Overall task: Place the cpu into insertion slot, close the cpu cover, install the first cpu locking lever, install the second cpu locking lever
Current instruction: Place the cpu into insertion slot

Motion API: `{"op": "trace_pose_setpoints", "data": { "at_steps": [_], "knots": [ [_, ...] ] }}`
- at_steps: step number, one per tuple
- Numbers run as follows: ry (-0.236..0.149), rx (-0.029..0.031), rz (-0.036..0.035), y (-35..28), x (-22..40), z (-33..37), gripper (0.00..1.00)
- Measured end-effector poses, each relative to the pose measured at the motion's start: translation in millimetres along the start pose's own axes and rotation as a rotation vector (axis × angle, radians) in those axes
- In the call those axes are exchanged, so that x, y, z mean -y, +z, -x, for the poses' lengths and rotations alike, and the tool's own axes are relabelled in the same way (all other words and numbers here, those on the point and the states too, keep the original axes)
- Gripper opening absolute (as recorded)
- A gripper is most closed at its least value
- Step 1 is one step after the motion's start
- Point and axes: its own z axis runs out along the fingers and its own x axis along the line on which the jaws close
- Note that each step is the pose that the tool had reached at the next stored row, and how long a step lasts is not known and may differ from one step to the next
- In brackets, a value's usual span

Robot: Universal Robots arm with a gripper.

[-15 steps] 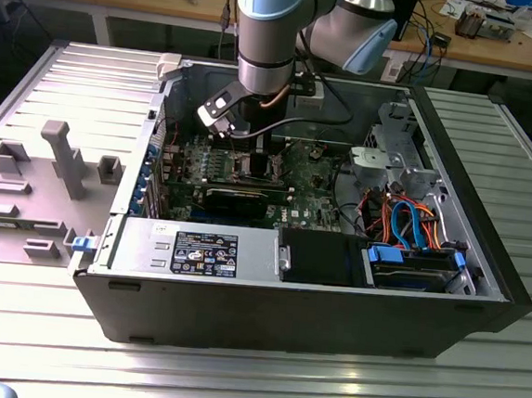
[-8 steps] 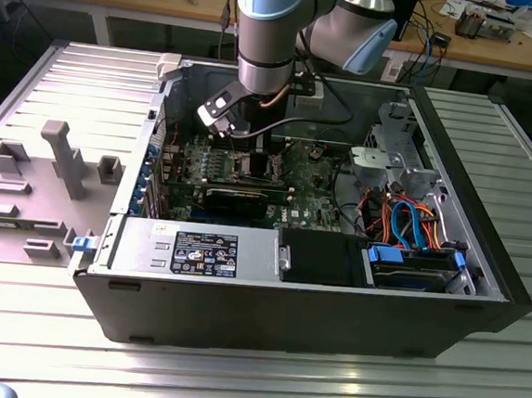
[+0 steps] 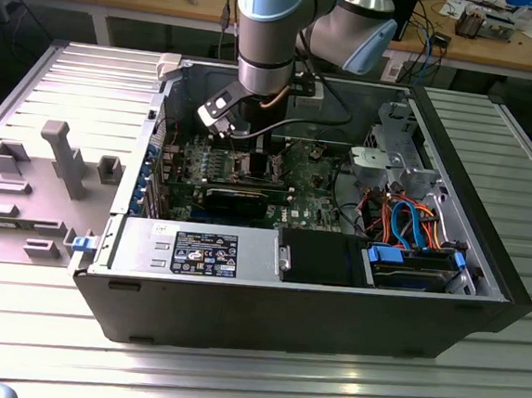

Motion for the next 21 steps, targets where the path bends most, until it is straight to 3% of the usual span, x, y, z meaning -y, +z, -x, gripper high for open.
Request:
{"op": "trace_pose_setpoints", "data": {
  "at_steps": [3, 11, 18, 21],
  "knots": [
    [0.000, 0.0002, -0.0002, -0.2, -0.6, 3.6, 0.62],
    [0.000, 0.0004, -0.0003, -0.6, -0.7, 4.0, 0.62],
    [0.000, 0.0003, -0.0002, -7.9, -1.1, 3.7, 0.62],
    [0.001, 0.0005, -0.0007, -15.5, -1.6, 3.4, 0.62]
  ]
}}
